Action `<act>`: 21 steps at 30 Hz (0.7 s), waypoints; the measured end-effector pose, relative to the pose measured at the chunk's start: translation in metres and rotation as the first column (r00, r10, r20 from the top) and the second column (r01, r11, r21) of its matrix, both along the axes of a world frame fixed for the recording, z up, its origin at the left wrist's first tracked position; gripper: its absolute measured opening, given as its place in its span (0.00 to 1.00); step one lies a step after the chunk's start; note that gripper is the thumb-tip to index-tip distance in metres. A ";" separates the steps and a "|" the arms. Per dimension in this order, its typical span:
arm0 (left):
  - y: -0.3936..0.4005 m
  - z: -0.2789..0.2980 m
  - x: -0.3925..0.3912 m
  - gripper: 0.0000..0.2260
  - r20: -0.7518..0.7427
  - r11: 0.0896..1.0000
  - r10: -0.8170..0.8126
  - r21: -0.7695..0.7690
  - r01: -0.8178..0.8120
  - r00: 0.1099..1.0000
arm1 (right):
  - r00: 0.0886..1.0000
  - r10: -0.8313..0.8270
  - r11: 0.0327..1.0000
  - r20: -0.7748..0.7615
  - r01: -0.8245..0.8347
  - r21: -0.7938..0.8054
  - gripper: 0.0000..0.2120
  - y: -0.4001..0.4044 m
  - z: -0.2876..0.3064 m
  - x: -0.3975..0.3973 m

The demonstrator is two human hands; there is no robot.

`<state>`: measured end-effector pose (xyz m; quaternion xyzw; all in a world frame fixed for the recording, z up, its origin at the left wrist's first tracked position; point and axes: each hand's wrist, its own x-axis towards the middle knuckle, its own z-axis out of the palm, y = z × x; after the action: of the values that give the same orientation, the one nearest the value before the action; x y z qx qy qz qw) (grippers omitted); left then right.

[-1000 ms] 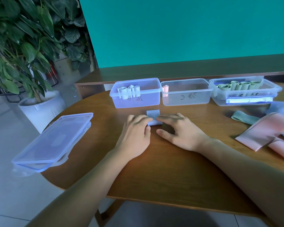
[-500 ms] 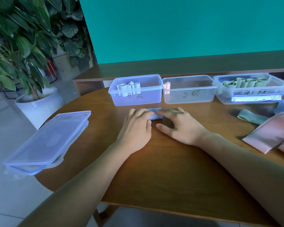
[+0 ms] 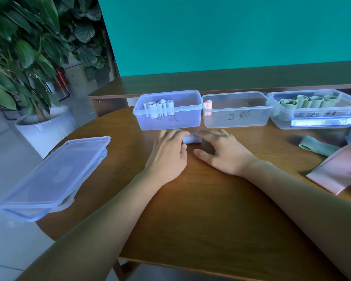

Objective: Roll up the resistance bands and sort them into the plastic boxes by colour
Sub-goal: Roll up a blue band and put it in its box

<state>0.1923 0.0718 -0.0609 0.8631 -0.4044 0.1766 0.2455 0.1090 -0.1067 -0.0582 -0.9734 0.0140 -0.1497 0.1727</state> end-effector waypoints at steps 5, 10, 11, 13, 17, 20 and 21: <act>-0.005 -0.001 0.010 0.16 -0.022 0.999 -0.007 0.031 0.008 1.000 | 0.999 -0.026 0.999 -0.029 0.025 -0.034 0.30 -0.001 0.004 0.008; -0.011 0.000 0.020 0.18 -0.087 0.996 0.032 0.090 -0.024 0.996 | 0.996 -0.069 0.996 -0.054 0.066 -0.067 0.27 -0.004 0.004 0.023; -0.012 0.000 0.022 0.18 -0.095 0.994 0.038 0.103 -0.028 0.995 | 0.996 -0.076 0.995 -0.055 0.072 -0.070 0.26 -0.005 0.003 0.026; -0.016 0.001 0.026 0.18 -0.111 0.993 0.045 0.114 -0.033 0.993 | 0.995 -0.084 0.994 -0.055 0.080 -0.073 0.24 -0.008 0.001 0.032; -0.022 0.002 0.035 0.19 -0.134 0.992 0.055 0.118 -0.039 0.989 | 0.997 -0.074 0.997 -0.035 0.073 -0.029 0.21 -0.013 -0.002 0.044; -0.024 0.001 0.041 0.19 -0.195 0.996 0.070 0.073 -0.057 0.978 | 0.999 -0.050 0.997 0.014 0.049 0.057 0.18 -0.015 -0.003 0.048; -0.024 0.002 0.042 0.19 -0.214 0.997 0.073 0.049 -0.064 0.974 | 0.999 -0.044 0.996 0.029 0.041 0.083 0.16 -0.015 -0.003 0.048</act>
<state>0.2344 0.0479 -0.0589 0.8956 -0.3490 0.0815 0.2636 0.1573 -0.1215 -0.0616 -0.9625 0.0382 -0.1678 0.2098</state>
